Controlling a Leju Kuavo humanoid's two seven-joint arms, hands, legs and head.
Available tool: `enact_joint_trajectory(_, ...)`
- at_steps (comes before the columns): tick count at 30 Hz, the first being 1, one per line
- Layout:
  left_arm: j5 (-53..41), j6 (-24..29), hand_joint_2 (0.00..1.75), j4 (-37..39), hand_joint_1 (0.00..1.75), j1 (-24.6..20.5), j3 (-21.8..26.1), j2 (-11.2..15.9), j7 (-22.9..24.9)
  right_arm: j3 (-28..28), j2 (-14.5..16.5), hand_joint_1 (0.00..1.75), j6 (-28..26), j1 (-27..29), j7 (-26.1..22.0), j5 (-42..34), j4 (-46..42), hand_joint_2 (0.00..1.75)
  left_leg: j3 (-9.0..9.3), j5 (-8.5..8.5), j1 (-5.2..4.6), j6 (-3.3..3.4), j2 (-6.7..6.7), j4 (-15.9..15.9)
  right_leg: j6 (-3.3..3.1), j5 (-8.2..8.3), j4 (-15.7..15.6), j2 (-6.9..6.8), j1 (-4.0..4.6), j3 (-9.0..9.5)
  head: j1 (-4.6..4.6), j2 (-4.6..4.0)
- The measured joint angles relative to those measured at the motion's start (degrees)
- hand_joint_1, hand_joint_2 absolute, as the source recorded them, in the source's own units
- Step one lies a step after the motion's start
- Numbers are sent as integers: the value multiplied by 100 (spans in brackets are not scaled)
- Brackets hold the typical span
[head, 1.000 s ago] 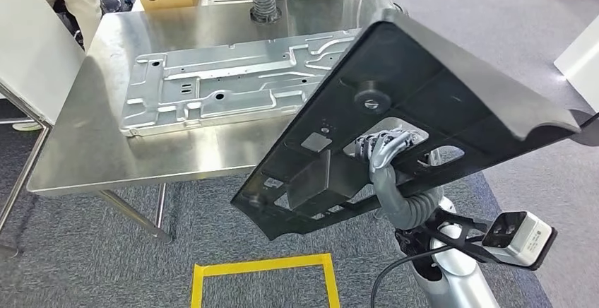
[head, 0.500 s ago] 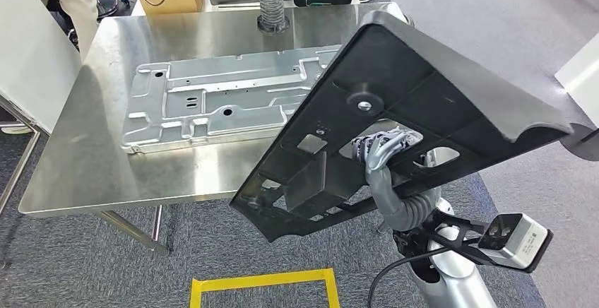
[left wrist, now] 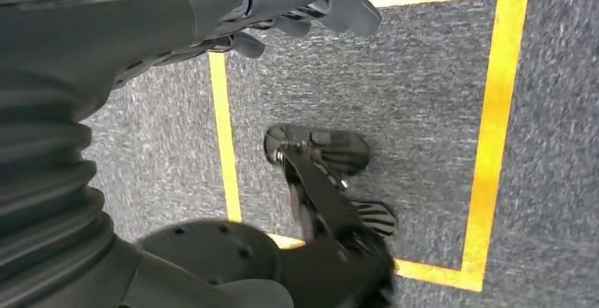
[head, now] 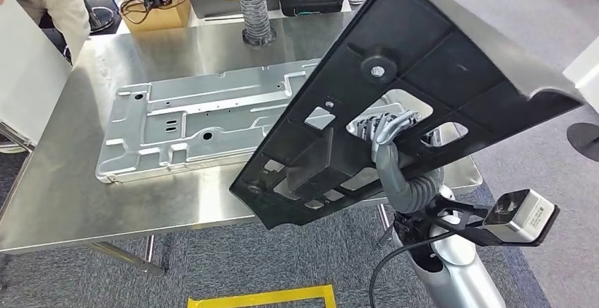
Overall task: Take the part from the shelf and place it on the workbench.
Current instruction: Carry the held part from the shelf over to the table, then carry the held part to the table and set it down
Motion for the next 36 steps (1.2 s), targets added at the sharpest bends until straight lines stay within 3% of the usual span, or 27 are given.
enact_joint_trajectory(2, 3, 6, 175, 0, 0, 28, 20, -1, -7, 42, -26, 175, 11, 13, -41, -3, 31, 175, -332, -167, -1, -3, 0, 317, -13, -93, 0, 19, 24, 108, 1, 0)
enact_joint_trajectory(3, 4, 7, 175, 0, 0, 44, 32, -1, -11, 63, -40, 175, 21, 24, -64, -4, 44, 175, -359, -67, -2, 17, 0, 187, -14, -145, 0, 31, 36, 181, 0, 0)
enact_joint_trajectory(6, 10, 23, 175, 0, 0, 71, 63, -2, -24, 114, -63, 175, 56, 39, -119, -3, 65, 175, -120, 740, -38, 138, 1, -893, 5, -307, 1, 50, 66, 390, 8, 0)
enact_joint_trajectory(7, 12, 31, 175, 0, 0, 71, 73, -2, -27, 125, -69, 175, 68, 39, -129, -3, 70, 175, -56, 902, -60, 173, 1, -1148, 28, -349, 0, 55, 72, 415, 14, -1)
enact_joint_trajectory(8, 13, 36, 175, 0, 0, 73, 82, -3, -28, 134, -74, 175, 76, 40, -133, -1, 75, 175, -34, 971, -81, 205, 2, -1285, 58, -371, 15, 61, 73, 427, 17, 0)
enact_joint_trajectory(11, 13, 37, 175, 0, 0, 84, 97, -10, -32, 160, -116, 175, 63, 39, -140, 18, 85, 175, 85, 965, -74, 271, 3, -1386, 161, -410, 91, 63, 68, 470, 21, 0)
enact_joint_trajectory(12, 13, 36, 175, 0, 0, 84, 101, -13, -32, 163, -139, 175, 39, 35, -149, 40, 87, 175, 148, 961, -59, 291, 4, -1410, 195, -463, 197, 58, 59, 437, 32, 0)
enact_joint_trajectory(14, 13, 34, 175, 0, 0, 70, 109, -17, -32, 165, -174, 175, -51, 38, -172, 139, 87, 175, 226, 936, -42, 320, 2, -1439, 265, -692, 694, 46, 21, 182, 53, 0)
enact_joint_trajectory(16, 17, 34, 175, 0, 0, 64, 126, -23, -37, 163, -204, 175, -280, 80, -190, 404, 79, 175, 270, 880, -38, 329, -1, -1437, 337, -969, 1401, 42, -26, -288, 62, 0)
enact_joint_trajectory(17, 17, 34, 175, 0, 0, 65, 134, -27, -44, 152, -228, 175, -452, 106, -193, 581, 67, 175, 304, 844, -34, 323, -3, -1433, 357, -975, 1565, 38, -49, -451, 61, -1)
enact_joint_trajectory(18, 16, 32, 175, 0, 0, 69, 142, -32, -53, 132, -258, 175, -650, 123, -195, 768, 51, 175, 348, 801, -27, 311, -6, -1426, 376, -866, 1554, 32, -70, -537, 61, 0)
enact_joint_trajectory(20, 5, 25, 175, 0, 0, 76, 155, -38, -81, -5, -334, 175, -1147, 82, -144, 1194, 27, 175, 455, 709, -8, 272, -9, -1411, 387, -319, 860, 12, -103, -356, 63, -1)
enact_joint_trajectory(22, -3, 16, 175, 0, 0, 70, 179, -40, -110, -267, -405, 175, -1703, -54, -6, 1766, 33, 175, 510, 640, -4, 214, -16, -1395, 358, -24, 236, -8, -94, -164, 59, -1)
enact_joint_trajectory(26, -13, -19, 175, 0, 0, 58, 233, -35, -125, -767, -529, 175, -2421, -421, 380, 2833, 113, 175, 513, 583, -18, 69, -22, -1346, 194, 56, 85, -4, -70, -127, 60, 1)
enact_joint_trajectory(28, -23, -48, 175, 0, 0, 52, 257, -32, -125, -930, -615, 175, -2658, -737, 615, 3343, 244, 175, 413, 433, -8, 21, -17, -1085, 133, 47, 65, 2, -80, -82, 46, 0)
enact_joint_trajectory(31, -39, -70, 175, 0, 0, 39, 287, -33, -125, -1082, -707, 175, -2821, -1180, 826, 3721, 515, 175, -168, -60, 3, -1, -15, 19, 72, 18, 61, 0, -52, -60, 32, -1)
enact_joint_trajectory(32, -44, -71, 175, 0, 0, 47, 296, -33, -125, -1106, -728, 175, -2844, -1271, 865, 3787, 599, 175, -347, -144, 4, 1, -15, 310, 59, 7, 64, 1, -35, -53, 34, -1)
enact_joint_trajectory(33, -51, -72, 175, 0, 0, 56, 305, -33, -125, -1114, -744, 175, -2878, -1348, 911, 3889, 671, 175, -421, -101, 2, 11, -15, 370, 49, -2, 69, 4, -18, -43, 33, -1)
enact_joint_trajectory(34, -63, -73, 175, 0, 0, 62, 314, -33, -126, -1110, -756, 175, -2934, -1452, 1000, 4071, 757, 175, -394, 60, -2, 26, -15, 207, 43, -13, 75, 9, -1, -32, 33, -1)
enact_joint_trajectory(36, -99, -75, 175, 0, 0, 54, 334, -30, -131, -1072, -767, 175, -3022, -1808, 1287, 4602, 982, 175, -127, 546, -24, 102, -12, -568, 39, -35, 92, 19, 25, -12, 33, -1)
